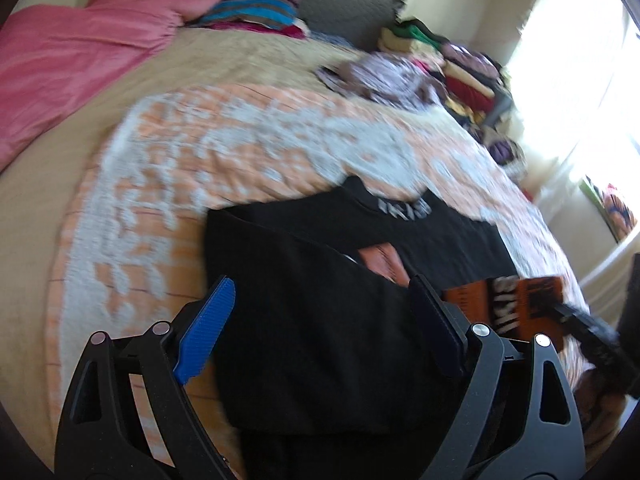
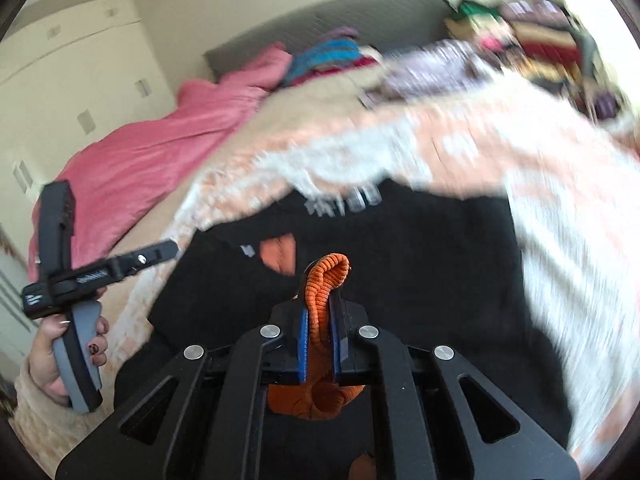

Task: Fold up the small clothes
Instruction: 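Grasp the just-placed orange cuff with the right tool, then reposition the cuff on the shirt body with the right tool and open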

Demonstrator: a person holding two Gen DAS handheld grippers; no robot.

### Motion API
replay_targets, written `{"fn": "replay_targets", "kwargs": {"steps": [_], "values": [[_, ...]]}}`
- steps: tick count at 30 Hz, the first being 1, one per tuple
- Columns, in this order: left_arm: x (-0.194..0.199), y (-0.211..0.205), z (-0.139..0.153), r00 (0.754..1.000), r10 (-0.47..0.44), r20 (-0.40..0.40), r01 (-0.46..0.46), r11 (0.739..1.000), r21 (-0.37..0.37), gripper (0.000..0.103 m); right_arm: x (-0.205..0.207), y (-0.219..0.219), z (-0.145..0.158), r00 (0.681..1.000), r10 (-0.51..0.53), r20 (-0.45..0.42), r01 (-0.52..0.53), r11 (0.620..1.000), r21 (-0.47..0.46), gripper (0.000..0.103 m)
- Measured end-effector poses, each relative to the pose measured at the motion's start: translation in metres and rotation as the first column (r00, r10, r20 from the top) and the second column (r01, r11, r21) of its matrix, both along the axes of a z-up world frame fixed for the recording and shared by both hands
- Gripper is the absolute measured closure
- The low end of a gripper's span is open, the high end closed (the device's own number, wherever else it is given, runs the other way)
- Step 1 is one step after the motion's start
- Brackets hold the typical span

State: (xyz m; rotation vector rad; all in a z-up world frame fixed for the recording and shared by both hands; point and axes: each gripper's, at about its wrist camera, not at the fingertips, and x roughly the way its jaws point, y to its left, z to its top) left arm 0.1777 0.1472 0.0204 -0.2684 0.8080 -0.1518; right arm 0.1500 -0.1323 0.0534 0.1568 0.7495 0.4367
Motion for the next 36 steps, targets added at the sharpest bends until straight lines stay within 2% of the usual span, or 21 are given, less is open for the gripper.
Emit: {"fn": "replay_targets", "kwargs": {"steps": [4,7,13,19,30,34,36], "values": [[0.002,0.021,0.005,0.998,0.063,0.015,-0.063,0.998,-0.017,0.022,0.008,0.007,0.046,0.987,0.081,0.141,-0.069,0.994,-0.083,0.096],[0.004,0.028,0.007,0.996,0.084,0.019,-0.083,0.996,-0.029,0.022,0.018,0.002,0.058,0.981,0.067,0.184,-0.04,0.988,-0.148,0.096],[0.008,0.012,0.005,0.999,0.032,0.014,-0.033,0.999,0.004,0.022,0.032,-0.022,0.026,0.99,0.01,0.143,0.018,0.981,-0.195,0.096],[0.014,-0.018,-0.007,0.999,-0.045,-0.015,0.046,0.997,0.055,0.03,0.036,-0.03,-0.008,0.995,-0.023,0.092,0.041,0.979,-0.201,0.096],[0.018,-0.046,-0.028,0.991,-0.11,-0.071,0.117,0.988,0.101,0.03,0.041,-0.039,-0.033,0.995,-0.092,0.026,0.096,0.972,-0.216,0.093],[0.017,-0.054,-0.033,0.987,-0.135,-0.087,0.144,0.982,0.118,0.03,0.041,-0.046,-0.036,0.99,-0.138,0.041,0.144,0.963,-0.227,0.079],[0.016,-0.057,-0.035,0.984,-0.149,-0.098,0.16,0.98,0.121,0.03,0.039,-0.05,-0.035,0.986,-0.156,0.051,0.163,0.961,-0.223,0.078]]}}
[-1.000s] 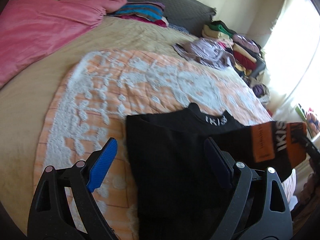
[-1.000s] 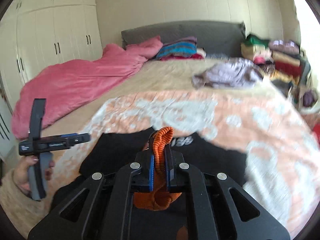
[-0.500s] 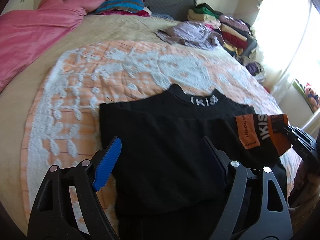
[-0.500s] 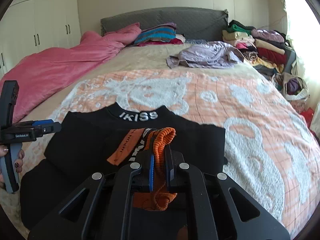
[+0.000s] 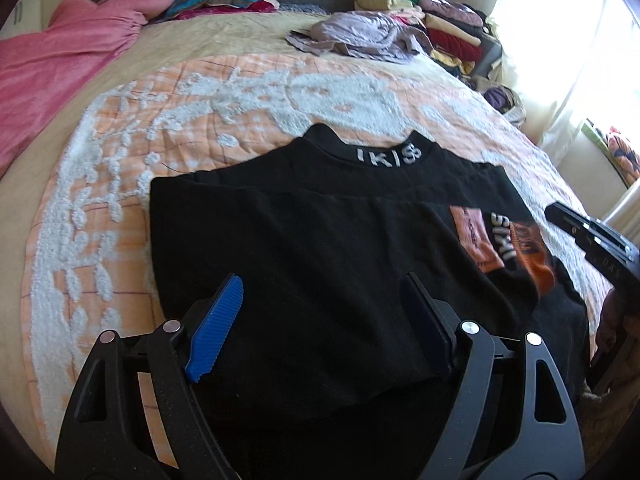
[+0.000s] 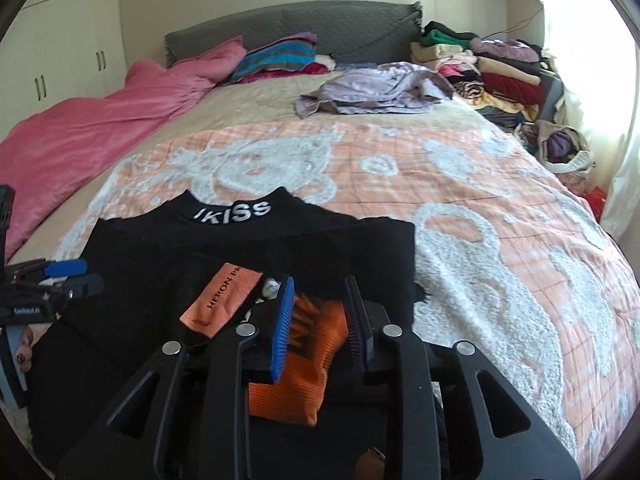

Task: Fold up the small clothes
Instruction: 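Reposition the cuff on the shirt body with the right tool and open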

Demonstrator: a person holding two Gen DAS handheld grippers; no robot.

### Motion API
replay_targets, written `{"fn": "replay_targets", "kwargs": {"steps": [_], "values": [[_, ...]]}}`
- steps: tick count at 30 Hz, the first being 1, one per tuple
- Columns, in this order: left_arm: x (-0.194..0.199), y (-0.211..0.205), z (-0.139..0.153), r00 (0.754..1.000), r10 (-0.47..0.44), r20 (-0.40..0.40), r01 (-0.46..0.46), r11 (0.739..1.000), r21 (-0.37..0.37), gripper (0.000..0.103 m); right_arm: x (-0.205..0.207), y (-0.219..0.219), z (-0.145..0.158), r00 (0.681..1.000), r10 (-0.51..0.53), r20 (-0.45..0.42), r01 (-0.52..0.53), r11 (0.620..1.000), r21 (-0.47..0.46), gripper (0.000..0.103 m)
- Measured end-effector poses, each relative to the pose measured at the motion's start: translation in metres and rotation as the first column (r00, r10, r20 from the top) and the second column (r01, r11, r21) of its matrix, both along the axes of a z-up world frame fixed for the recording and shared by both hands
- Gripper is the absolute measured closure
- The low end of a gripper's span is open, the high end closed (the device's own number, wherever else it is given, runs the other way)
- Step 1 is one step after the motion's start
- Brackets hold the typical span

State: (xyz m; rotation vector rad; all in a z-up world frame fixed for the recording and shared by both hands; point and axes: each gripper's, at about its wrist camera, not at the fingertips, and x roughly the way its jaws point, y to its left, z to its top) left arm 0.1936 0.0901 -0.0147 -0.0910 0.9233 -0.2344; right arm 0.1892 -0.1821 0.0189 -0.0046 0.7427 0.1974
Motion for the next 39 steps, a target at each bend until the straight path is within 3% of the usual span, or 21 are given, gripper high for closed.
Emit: {"fn": "replay_targets", "kwargs": {"steps": [6,13,19,25,36,38,39], "values": [[-0.002,-0.004,-0.01,0.998,-0.034,-0.057,0.034,0.999,0.005,0.03,-0.009,0.013,0.004,0.998,0.07,-0.008,-0.069,0.996,0.049,0.078],[-0.007,-0.005,-0.019,0.996,-0.049,-0.079,0.051,0.998,0.022,0.03,-0.016,0.061,-0.011,0.963,0.245,-0.112,-0.238,0.968,0.077,0.073],[-0.009,-0.004,-0.021,0.995,-0.053,-0.084,0.054,0.998,0.015,0.03,-0.01,0.066,-0.039,0.951,0.215,-0.222,-0.218,0.976,0.012,0.07],[-0.01,-0.003,-0.021,0.995,-0.053,-0.079,0.054,0.998,0.012,0.03,-0.015,0.068,-0.041,0.957,0.211,-0.2,-0.215,0.977,0.003,0.068],[-0.012,-0.001,-0.017,0.996,-0.05,-0.073,0.05,0.999,-0.002,0.03,-0.028,0.063,-0.026,0.962,0.233,-0.139,-0.225,0.972,0.072,0.042],[-0.014,-0.001,-0.015,0.996,-0.049,-0.068,0.049,0.999,-0.007,0.03,-0.029,0.059,-0.023,0.968,0.22,-0.123,-0.212,0.974,0.074,0.027],[-0.015,0.0,-0.013,0.997,-0.05,-0.066,0.049,0.999,-0.012,0.03,-0.03,0.058,-0.021,0.971,0.211,-0.113,-0.204,0.977,0.069,0.026]]}}
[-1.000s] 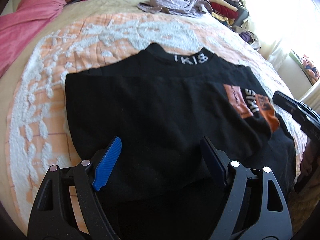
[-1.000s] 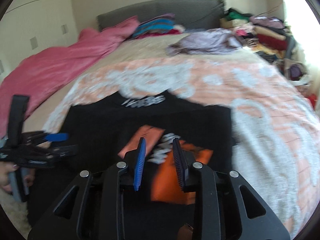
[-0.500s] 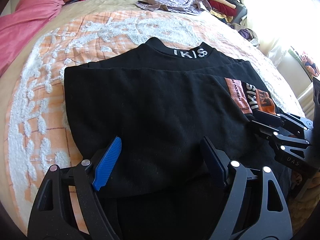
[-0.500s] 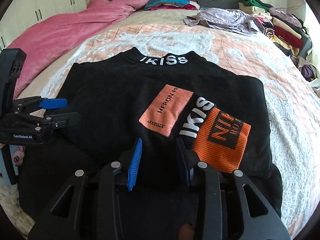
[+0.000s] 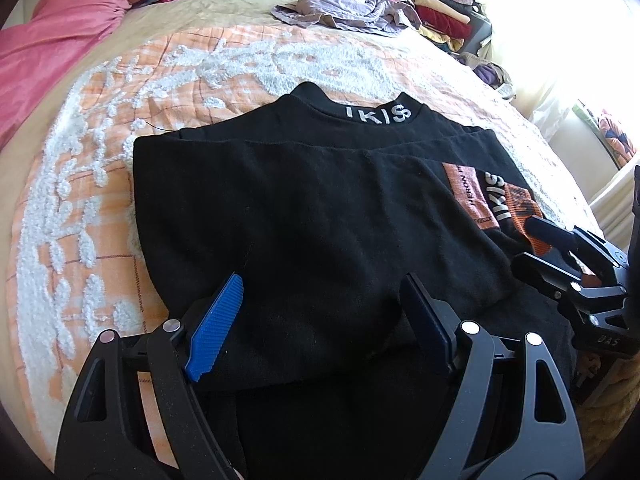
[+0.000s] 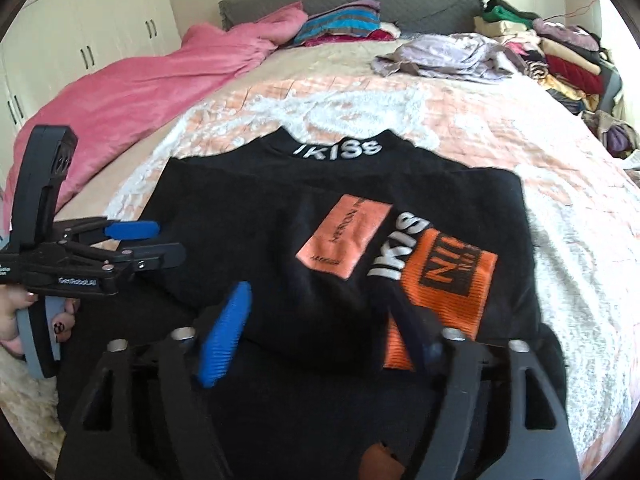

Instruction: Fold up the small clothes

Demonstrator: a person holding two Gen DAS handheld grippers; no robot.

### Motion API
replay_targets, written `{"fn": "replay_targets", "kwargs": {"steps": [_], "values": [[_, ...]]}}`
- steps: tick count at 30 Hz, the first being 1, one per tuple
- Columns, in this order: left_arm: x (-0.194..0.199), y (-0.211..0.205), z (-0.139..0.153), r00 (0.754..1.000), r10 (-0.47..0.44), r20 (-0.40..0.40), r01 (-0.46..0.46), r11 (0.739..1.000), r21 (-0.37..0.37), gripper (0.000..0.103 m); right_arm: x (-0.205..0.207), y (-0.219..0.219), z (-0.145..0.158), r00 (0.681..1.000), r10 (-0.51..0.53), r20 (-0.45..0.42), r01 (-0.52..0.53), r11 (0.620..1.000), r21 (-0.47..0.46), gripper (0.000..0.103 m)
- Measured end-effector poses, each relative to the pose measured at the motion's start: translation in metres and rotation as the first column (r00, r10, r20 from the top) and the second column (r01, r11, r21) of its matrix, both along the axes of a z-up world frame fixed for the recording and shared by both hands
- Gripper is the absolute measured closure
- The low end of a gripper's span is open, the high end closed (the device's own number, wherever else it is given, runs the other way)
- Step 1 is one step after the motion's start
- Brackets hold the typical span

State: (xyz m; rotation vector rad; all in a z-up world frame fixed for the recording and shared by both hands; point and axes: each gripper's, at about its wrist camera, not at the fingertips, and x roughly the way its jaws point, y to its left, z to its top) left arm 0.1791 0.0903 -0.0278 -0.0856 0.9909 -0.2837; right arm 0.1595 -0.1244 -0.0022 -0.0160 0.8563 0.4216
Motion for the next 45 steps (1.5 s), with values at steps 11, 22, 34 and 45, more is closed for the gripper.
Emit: {"fn": "replay_targets", "kwargs": {"steps": [11,22,34,45], "values": [[-0.006,0.009,0.012,0.999,0.028,0.027,-0.027,0.999,-0.026,0.022,-0.001,-0.013,0.009,0.999,-0.043,0.03,0.042,0.999,0.033,0.008],[-0.016,0.02,0.031,0.991,0.095,0.099,-0.094,0.995,-0.016,0.01,-0.007,-0.018,0.017,0.997,-0.058,0.058,0.056,0.998,0.035,0.008],[-0.037,0.016,0.056,0.981,0.105,0.161,-0.104,0.994,-0.011,0.01,-0.023,-0.035,0.033,0.991,-0.093,0.099,0.088,0.994,0.061,0.008],[-0.074,0.029,0.043,0.967,0.198,0.16,-0.196,0.98,-0.028,0.01,-0.048,-0.061,0.036,0.985,-0.139,0.106,0.131,0.988,0.081,0.008]]}}
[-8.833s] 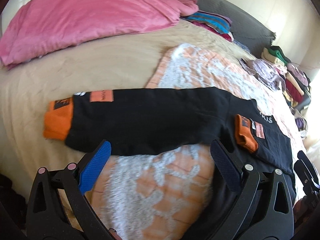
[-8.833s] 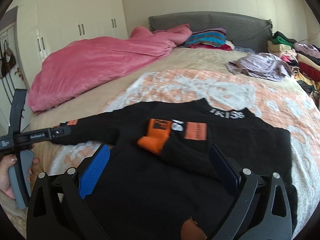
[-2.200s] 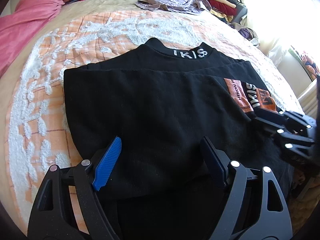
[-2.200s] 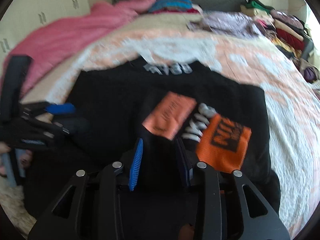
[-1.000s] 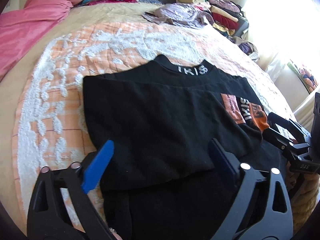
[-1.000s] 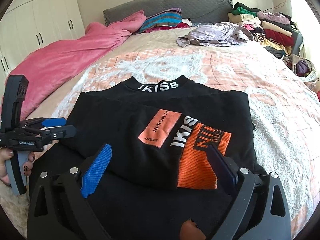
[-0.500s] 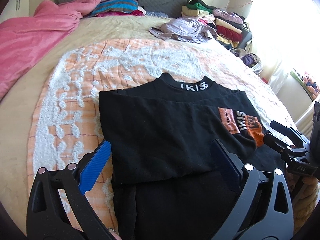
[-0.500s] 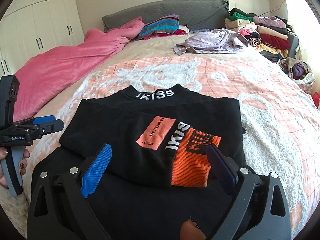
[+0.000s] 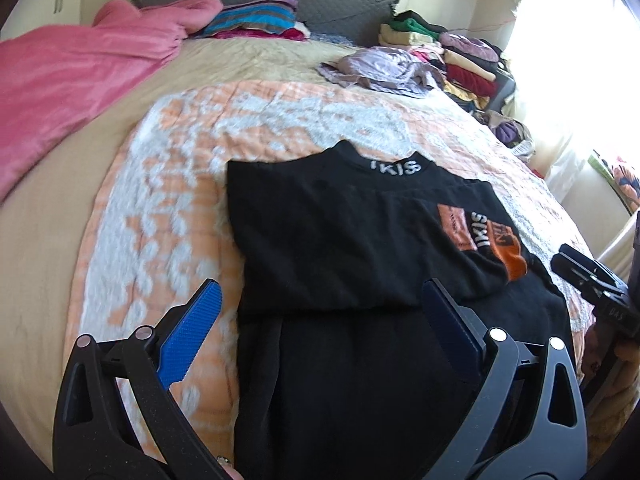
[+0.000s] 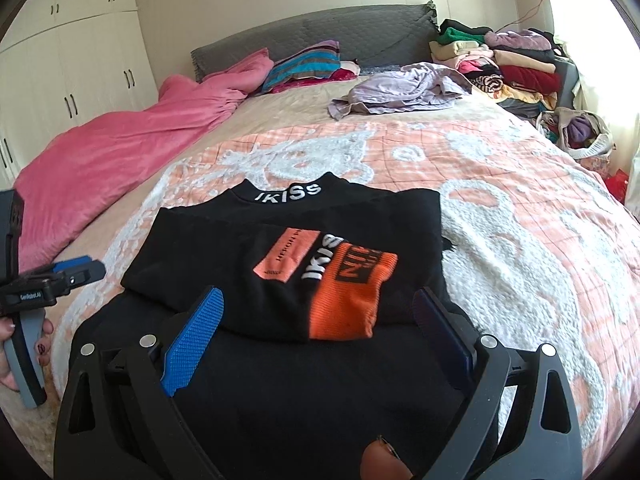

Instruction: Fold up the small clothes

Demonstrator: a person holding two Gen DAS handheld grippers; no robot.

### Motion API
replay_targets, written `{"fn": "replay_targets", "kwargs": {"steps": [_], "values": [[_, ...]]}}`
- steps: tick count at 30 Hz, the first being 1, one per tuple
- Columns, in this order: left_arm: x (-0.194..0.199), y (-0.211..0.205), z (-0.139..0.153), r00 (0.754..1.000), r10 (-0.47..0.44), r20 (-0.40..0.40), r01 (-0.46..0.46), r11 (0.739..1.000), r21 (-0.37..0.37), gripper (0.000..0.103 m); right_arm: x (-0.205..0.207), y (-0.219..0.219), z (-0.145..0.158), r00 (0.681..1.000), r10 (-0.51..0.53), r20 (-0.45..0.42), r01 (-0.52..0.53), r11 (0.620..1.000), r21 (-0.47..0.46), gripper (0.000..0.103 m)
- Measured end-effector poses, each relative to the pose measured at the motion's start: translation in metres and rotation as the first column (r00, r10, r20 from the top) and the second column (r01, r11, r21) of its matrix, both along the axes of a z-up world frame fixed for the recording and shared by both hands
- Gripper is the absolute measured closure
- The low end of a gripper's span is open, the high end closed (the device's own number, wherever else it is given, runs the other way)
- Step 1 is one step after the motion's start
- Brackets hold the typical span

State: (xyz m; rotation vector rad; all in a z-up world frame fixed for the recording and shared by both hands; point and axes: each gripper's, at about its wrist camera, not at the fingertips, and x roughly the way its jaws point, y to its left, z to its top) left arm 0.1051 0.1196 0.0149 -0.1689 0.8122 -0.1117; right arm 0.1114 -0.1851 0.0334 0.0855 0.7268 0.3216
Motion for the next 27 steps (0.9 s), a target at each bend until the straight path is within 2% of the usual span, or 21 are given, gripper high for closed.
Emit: {"fn": "replay_targets", "kwargs": {"steps": [4,14,27], "values": [[-0.017,0.006,-0.009,0.999,0.037,-0.017,-0.037,0.999,-0.029,0.01,-0.008,-0.005,0.0,1.0,-0.011,0.0,0.011,1.0,-0.001,0.008],[-0.059,0.02,-0.022,0.993,0.116,-0.029,-0.117,0.993,-0.035,0.01,-0.029,-0.015,-0.006,1.0,-0.012,-0.019,0.012,1.0,-0.009,0.008],[-0.098,0.03,-0.038,0.99,0.133,-0.056,-0.135,0.99,-0.051,0.01,-0.059,-0.034,-0.015,0.999,-0.033,-0.043,0.032,0.999,-0.019,0.008]]}}
